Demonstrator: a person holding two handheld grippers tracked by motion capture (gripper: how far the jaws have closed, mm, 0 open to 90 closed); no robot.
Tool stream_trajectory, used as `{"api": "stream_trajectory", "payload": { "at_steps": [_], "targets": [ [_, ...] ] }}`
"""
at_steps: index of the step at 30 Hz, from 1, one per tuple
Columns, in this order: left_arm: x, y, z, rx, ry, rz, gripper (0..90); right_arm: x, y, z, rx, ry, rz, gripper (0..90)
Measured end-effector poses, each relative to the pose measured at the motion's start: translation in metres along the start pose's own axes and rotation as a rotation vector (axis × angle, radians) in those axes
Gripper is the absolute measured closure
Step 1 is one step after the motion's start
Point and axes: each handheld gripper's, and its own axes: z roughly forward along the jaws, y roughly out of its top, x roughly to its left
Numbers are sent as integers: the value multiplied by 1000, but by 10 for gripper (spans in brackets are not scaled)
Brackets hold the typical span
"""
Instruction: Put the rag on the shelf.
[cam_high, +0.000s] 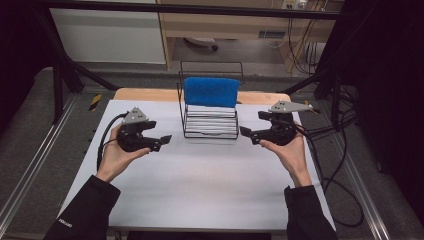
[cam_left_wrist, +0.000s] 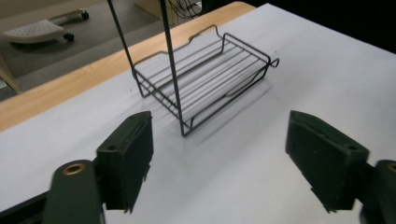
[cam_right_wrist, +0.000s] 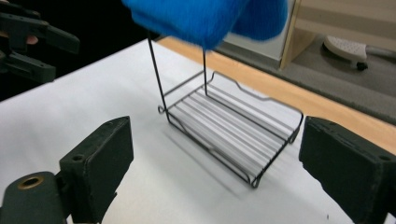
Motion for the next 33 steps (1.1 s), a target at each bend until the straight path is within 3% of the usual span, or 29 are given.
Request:
{"api": "stream_trajectory", "payload": {
  "at_steps": [5, 11, 19, 25, 33],
  "targets": [
    [0, -29, -3, 30, -4, -24, 130, 2, -24, 1, 30, -6, 5, 52],
    [1, -62, -3, 49, -6, -64, 91, 4, -52, 5, 66, -5, 16, 25],
    [0, -98, -10, 29, 3, -95, 84, 0, -94, 7, 109, 31, 50, 13],
    [2, -117, -14, 36, -10, -95, 85, -4, -126, 0, 132, 33, 100, 8],
    [3, -129, -17, 39, -7, -94, 85, -14, -158, -14, 148, 14, 151, 8]
  ]
}}
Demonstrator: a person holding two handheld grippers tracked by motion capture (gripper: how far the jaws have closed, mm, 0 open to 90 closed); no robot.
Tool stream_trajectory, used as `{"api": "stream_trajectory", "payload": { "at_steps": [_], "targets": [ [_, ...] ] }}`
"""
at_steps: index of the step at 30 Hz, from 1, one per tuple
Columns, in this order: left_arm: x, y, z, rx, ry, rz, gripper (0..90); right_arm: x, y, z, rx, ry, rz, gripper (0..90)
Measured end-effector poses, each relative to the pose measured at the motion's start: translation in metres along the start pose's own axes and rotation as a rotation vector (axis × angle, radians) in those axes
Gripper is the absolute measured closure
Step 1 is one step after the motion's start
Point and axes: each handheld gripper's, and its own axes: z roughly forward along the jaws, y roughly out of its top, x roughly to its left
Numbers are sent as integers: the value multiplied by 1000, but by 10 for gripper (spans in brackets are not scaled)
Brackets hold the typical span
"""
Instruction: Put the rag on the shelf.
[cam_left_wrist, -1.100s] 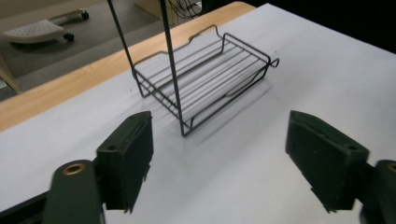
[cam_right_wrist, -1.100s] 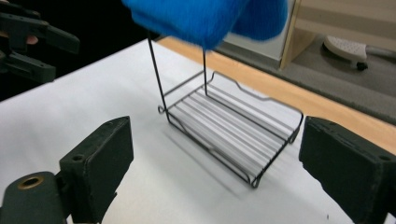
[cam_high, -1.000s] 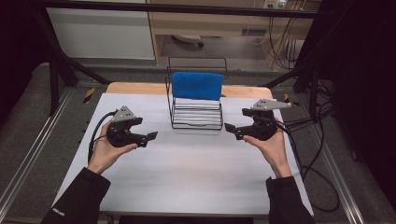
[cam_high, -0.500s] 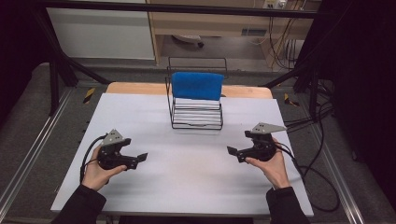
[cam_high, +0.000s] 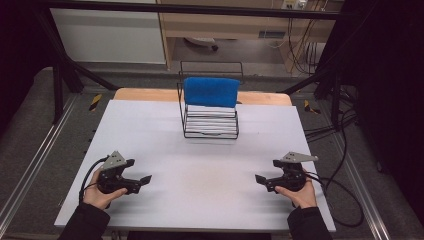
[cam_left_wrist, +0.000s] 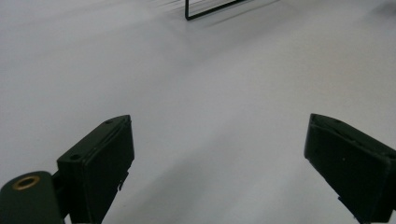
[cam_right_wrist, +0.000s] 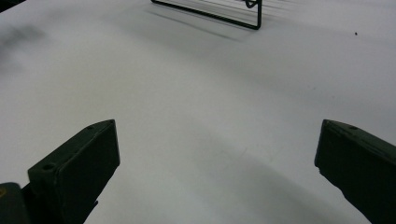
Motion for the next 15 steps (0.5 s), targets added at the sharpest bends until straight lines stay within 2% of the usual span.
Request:
{"api": "stream_trajectory", "payload": {
  "at_steps": [3, 5, 10, 15],
  "targets": [
    [1, -4, 0, -2, 1, -5, 85, -3, -8, -4, -7, 1, 11, 8],
    [1, -6, 1, -1, 6, 6, 85, -5, -12, -6, -10, -4, 12, 8],
    [0, -12, 4, 18, 6, 18, 85, -7, -21, -8, 8, -5, 15, 8],
    [1, -15, 4, 21, 3, 0, 85, -6, -22, -6, 19, -2, 0, 8]
  ]
}}
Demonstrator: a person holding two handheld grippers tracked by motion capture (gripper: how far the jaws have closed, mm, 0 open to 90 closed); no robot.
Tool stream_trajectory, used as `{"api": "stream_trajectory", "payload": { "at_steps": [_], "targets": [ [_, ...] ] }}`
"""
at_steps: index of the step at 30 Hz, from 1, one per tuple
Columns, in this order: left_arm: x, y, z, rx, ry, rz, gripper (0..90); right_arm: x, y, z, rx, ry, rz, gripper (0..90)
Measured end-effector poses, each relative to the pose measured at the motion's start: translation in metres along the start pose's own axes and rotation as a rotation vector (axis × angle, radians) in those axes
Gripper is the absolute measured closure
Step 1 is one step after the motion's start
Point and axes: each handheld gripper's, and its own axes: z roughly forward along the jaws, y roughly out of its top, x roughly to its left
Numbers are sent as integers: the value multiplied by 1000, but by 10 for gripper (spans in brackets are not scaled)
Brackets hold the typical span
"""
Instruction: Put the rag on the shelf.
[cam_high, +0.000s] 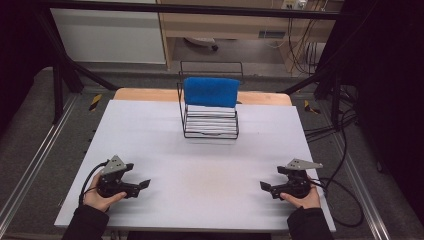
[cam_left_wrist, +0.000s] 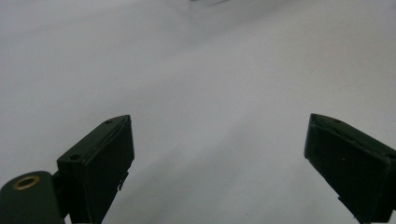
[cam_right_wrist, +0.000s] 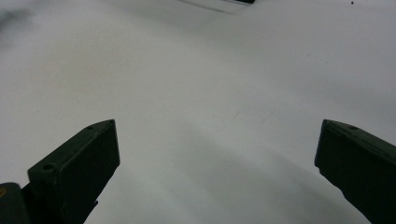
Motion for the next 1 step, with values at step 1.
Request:
{"api": "stream_trajectory", "payload": {
  "at_steps": [1],
  "targets": [
    [0, 0, 0, 3, 0, 2, 85, 0, 0, 0, 3, 1, 2, 8]
  ]
}}
